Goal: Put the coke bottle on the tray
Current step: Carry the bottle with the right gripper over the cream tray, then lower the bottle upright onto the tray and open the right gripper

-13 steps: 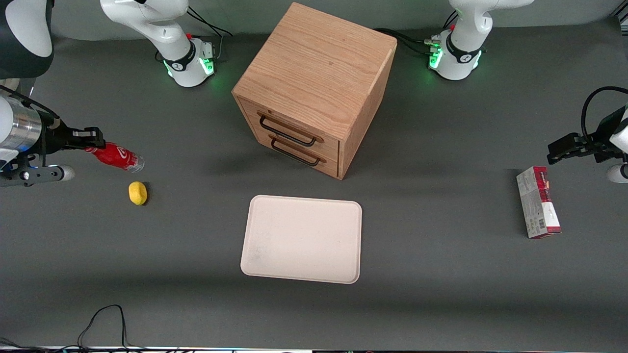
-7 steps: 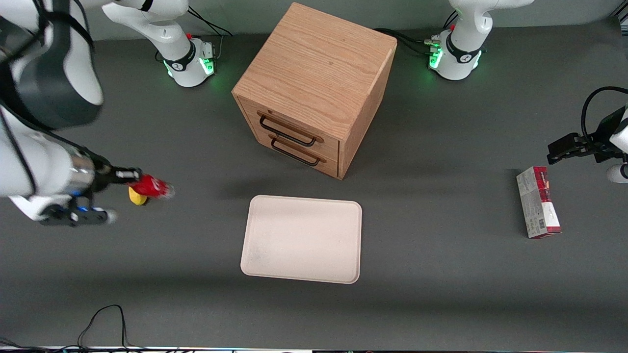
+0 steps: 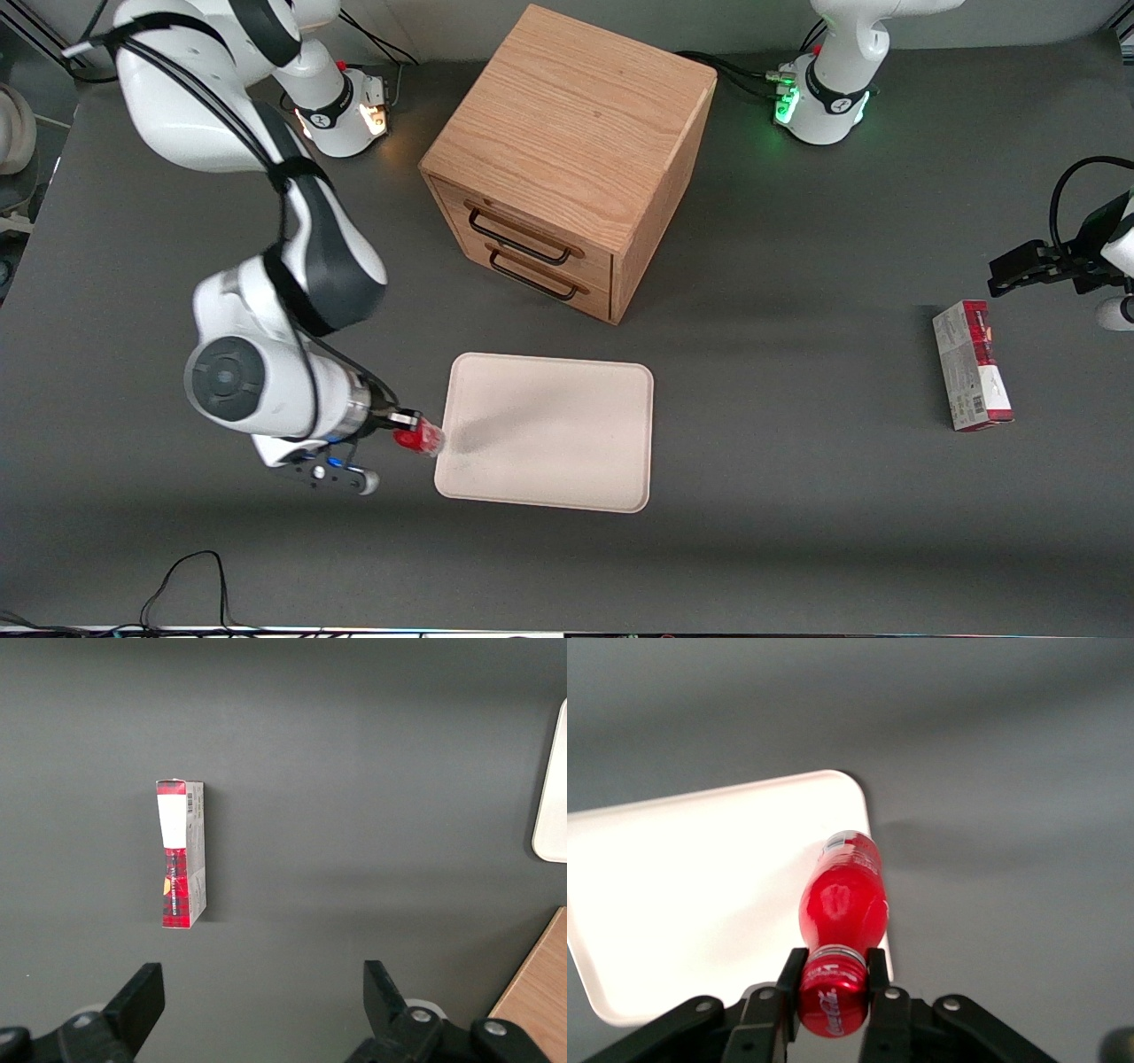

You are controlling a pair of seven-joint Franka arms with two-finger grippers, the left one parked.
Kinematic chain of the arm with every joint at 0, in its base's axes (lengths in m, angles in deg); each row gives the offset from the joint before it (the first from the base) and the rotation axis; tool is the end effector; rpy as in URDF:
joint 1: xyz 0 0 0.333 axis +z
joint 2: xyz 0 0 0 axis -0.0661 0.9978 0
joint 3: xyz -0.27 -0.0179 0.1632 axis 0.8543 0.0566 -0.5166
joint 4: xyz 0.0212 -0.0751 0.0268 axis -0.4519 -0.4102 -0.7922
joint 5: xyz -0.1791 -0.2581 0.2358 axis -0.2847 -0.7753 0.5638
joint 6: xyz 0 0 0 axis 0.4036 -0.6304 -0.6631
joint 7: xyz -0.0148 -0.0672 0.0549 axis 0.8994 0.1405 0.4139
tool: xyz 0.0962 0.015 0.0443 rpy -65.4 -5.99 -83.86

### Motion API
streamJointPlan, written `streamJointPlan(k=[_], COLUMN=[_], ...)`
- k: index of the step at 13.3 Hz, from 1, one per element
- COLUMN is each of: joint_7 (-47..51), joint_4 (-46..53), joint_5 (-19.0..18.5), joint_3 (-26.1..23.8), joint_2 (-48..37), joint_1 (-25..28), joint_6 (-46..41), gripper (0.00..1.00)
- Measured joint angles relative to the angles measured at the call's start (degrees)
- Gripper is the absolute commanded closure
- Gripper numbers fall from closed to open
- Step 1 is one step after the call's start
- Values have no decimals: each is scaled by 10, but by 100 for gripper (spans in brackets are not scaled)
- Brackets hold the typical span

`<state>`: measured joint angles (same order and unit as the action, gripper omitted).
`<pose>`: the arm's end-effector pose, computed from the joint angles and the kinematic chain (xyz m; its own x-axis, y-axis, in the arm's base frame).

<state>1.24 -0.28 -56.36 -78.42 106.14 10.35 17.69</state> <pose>0.7160 0.2685 0.3822 0.9608 -0.2685 -0.0694 -0.2720 -0.9611 -0.0472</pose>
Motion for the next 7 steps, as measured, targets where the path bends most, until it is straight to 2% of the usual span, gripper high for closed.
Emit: streamJointPlan(k=[3, 7], joint_7=[32, 39], joint_4=[4, 11], joint_5=[-21, -26], joint_3=[0, 0], joint_2=[39, 55], joint_1=[16, 19], joint_6=[53, 66], gripper=[100, 100])
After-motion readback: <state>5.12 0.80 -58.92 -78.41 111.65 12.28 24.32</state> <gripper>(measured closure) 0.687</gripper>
